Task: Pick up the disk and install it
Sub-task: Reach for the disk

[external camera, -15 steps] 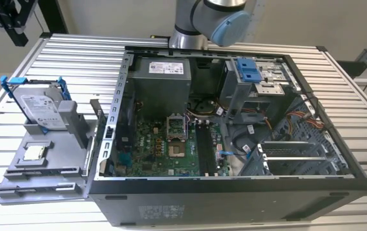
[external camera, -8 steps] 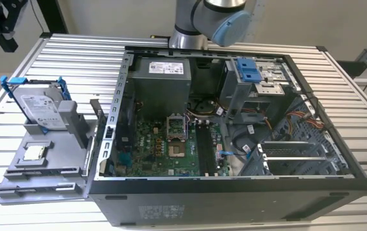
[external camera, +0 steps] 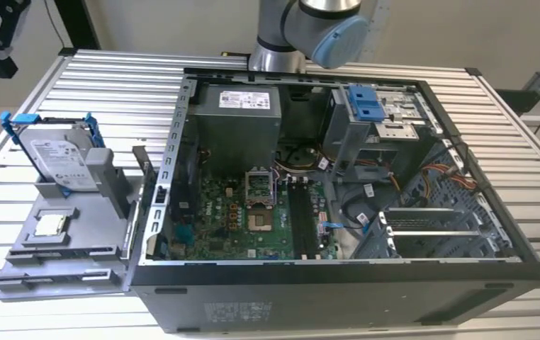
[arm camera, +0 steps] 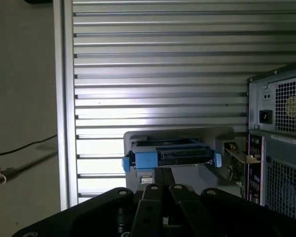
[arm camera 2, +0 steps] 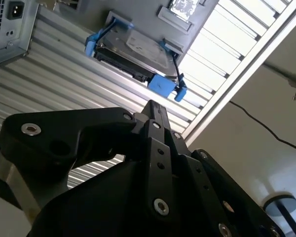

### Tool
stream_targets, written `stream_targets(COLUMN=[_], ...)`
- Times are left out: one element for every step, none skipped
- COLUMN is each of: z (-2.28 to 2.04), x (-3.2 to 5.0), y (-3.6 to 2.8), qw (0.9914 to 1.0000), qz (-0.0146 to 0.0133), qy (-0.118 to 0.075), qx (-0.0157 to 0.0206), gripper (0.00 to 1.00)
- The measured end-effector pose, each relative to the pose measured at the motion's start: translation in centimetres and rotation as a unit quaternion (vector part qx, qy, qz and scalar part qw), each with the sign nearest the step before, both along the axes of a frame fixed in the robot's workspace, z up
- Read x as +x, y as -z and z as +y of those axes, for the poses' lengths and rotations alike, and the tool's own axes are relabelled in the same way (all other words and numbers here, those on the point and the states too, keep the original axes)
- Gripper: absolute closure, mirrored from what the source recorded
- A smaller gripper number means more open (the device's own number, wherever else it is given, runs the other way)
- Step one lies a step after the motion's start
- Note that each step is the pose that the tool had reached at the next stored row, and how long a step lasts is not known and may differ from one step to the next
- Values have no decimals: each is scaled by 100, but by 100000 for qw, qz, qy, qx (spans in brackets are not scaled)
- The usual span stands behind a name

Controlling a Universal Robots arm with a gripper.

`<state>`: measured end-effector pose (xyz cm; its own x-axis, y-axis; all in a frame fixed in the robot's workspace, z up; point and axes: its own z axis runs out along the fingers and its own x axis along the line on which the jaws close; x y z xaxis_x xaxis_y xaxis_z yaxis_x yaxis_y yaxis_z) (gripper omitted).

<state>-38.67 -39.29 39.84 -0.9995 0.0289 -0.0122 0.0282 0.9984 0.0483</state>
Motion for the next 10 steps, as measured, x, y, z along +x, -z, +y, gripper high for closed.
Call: stream_targets(z=[-4,-11,-19,-26,-29,-30,-30,-31,-31,-31], x=[-8,-14,-19,-25,-29,-33,-35,-39,-45,-51], y=[1,2,4,5,7,10,12,13,14,16], qw=[100000,100000,100000,100000,100000,100000,100000,100000,100000,100000], qz=[4,2,-2,-1,-8,-10,-6,0,5,8], qy=[-4,-9,-5,-1,2,5,0,-3,-8,-17], qx=[-1,1,3,2,5,8,4,1,-5,-7], gripper=[100,100,100,100,100,100,100,100,100,100])
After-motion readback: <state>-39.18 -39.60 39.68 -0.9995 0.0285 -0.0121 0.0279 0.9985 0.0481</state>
